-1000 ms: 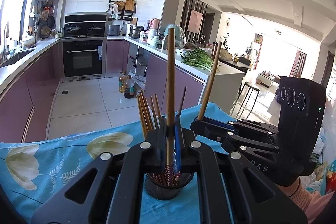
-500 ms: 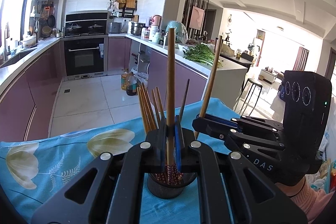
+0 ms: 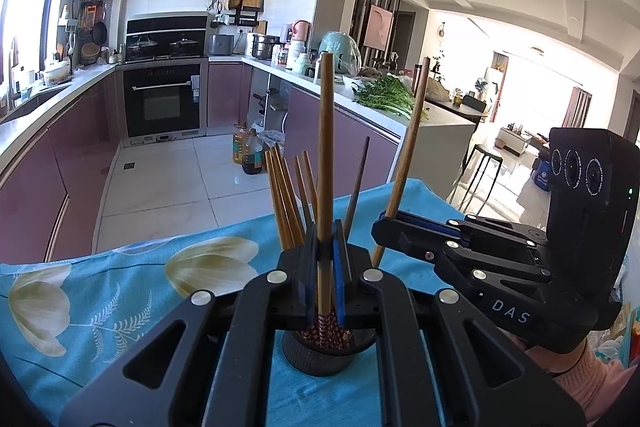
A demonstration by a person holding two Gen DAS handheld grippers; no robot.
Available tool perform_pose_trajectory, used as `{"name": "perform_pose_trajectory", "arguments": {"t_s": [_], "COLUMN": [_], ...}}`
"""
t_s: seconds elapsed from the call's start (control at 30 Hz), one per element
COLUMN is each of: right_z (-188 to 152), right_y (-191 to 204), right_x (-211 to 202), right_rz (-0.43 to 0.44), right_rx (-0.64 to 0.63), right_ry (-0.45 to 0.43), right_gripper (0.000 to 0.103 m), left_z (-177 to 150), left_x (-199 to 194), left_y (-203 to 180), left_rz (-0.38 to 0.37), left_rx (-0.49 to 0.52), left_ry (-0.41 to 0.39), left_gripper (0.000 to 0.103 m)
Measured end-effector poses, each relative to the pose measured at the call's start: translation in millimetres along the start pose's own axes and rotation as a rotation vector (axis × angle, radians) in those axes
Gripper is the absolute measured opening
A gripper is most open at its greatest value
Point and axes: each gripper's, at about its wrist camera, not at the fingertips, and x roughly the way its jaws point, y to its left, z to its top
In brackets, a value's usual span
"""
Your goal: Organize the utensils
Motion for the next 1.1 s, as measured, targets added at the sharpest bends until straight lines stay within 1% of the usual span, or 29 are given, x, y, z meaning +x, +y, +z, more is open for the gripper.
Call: {"name": "perform_pose_trajectory", "arguments": {"t_s": [0.37,1.1], "right_z": [-3,-8], "right_y": [-5,-13], "right_x": [6,15], "right_rz": [-0.002,-0.002], "right_rx": [0.003,0.007], "right_ry": [0.016,0.040], "right_gripper": [0.006,0.006], "left_z": [-3,-13], "left_x": [10,23], "left_y": [5,2], "left_rz": [0.000,-0.002], "left_rx": [0.001,0.003], "left_ry": [0.021,0.058], "left_gripper": [0.007,0.007]}}
